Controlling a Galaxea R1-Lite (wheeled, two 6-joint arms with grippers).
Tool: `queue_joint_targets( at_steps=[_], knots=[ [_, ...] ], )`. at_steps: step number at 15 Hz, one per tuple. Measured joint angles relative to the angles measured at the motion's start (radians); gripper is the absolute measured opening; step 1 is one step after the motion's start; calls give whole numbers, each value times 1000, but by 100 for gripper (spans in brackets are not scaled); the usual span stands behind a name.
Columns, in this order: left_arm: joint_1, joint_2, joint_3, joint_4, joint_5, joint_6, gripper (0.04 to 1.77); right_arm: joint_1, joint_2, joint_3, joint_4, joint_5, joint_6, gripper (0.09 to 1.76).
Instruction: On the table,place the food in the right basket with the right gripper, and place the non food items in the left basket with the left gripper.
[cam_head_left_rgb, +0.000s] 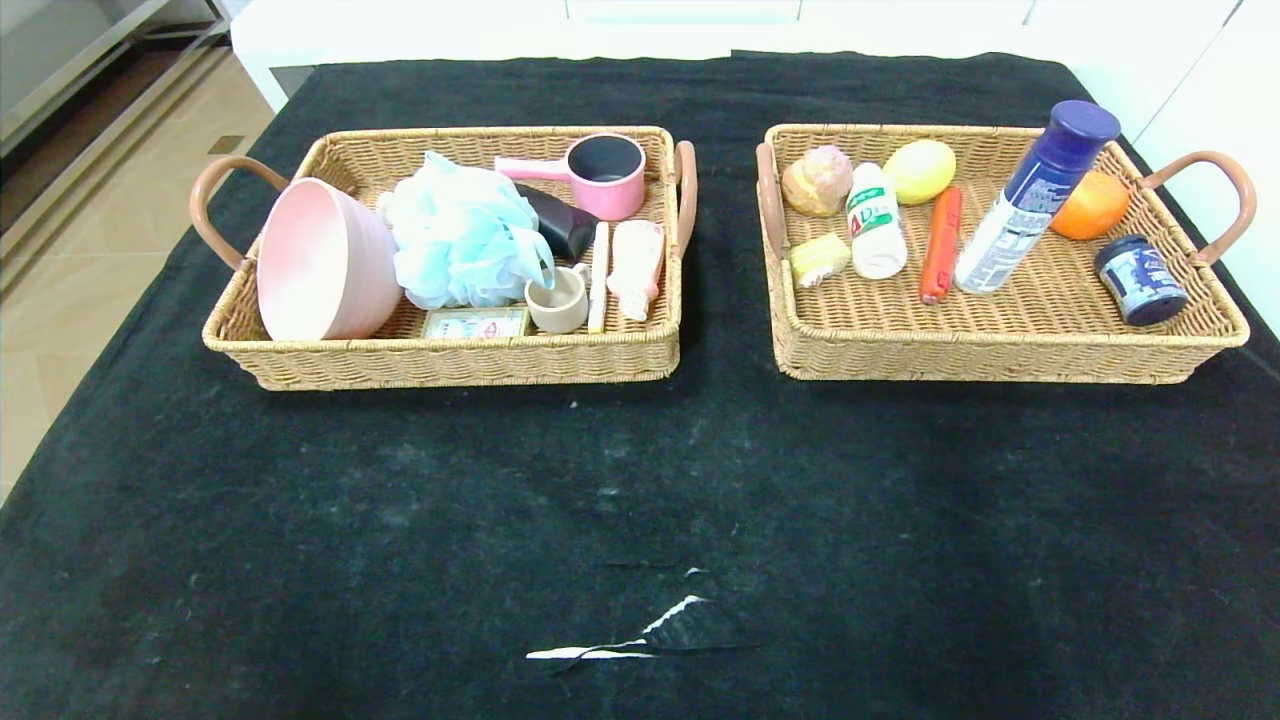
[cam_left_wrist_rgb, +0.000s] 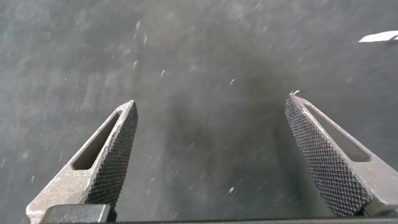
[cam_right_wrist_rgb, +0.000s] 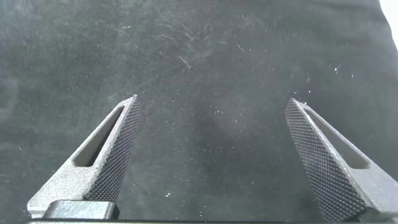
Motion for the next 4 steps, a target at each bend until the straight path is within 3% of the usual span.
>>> queue_joint_targets(
  at_steps=[4],
  knots=[
    [0,0,6,-5,1,-11,172,0,0,0,1,-14,36,170]
  ],
)
